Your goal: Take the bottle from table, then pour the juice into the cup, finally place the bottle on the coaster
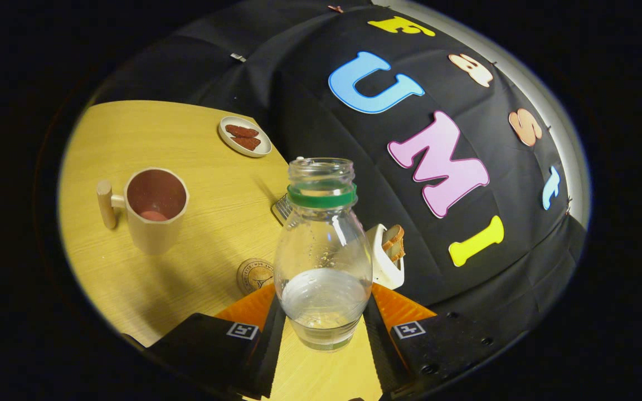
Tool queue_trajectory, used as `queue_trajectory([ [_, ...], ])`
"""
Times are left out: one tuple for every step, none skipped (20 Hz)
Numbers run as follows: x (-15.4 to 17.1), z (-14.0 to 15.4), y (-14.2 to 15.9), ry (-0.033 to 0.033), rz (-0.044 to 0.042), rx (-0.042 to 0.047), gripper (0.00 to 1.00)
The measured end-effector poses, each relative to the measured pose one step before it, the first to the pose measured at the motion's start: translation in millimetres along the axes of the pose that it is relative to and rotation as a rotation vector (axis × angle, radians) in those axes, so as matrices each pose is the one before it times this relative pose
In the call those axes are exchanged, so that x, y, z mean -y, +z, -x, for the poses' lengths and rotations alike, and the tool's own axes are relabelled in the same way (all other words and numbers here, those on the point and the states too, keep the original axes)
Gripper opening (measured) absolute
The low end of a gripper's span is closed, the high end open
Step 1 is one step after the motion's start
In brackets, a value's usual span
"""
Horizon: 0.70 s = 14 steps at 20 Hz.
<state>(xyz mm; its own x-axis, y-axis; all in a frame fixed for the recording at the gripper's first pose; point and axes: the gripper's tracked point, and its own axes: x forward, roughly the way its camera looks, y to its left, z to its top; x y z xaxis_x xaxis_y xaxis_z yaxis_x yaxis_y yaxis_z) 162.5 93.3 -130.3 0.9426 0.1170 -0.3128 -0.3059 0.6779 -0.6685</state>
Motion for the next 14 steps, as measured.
queue_trajectory([
  [-2.39, -0.87, 2.32, 0.00087, 0.02273, 0.00378, 0.72],
  [-2.51, -1.76, 1.71, 0.00098, 0.02356, 0.00357, 0.72],
  [-2.52, -1.78, 1.53, 0.00132, 0.02596, 0.00154, 0.72],
  [-3.45, -0.42, 2.15, 0.00518, 0.02337, 0.0021, 0.72],
  [-4.86, -1.63, 0.79, 0.01361, 0.01456, 0.00342, 0.72],
  [-4.88, -1.27, 0.09, 0.01246, 0.01176, -0.00075, 0.72],
  [-1.59, -1.97, -0.13, 0.00303, 0.01784, -0.0029, 0.72],
  [-1.54, -0.33, 1.46, -0.00236, 0.02372, 0.00081, 0.72],
  [-2.01, -2.61, 1.5, -0.00285, 0.02765, 0.00168, 0.72],
  [-1.96, -0.62, 1.4, -0.00061, 0.02847, 0.00297, 0.72],
  [-3.04, -1.66, 3.03, 0.00178, 0.0231, 0.00888, 0.72],
  [-3.3, 0.34, 1.43, 0.0076, 0.0192, 0.0082, 0.72],
  [-2.06, 0.64, 2.88, 0.00214, 0.02455, 0.00427, 0.72],
  [-1.45, -0.59, 1.17, -0.00099, 0.02072, 0.00159, 0.72],
])
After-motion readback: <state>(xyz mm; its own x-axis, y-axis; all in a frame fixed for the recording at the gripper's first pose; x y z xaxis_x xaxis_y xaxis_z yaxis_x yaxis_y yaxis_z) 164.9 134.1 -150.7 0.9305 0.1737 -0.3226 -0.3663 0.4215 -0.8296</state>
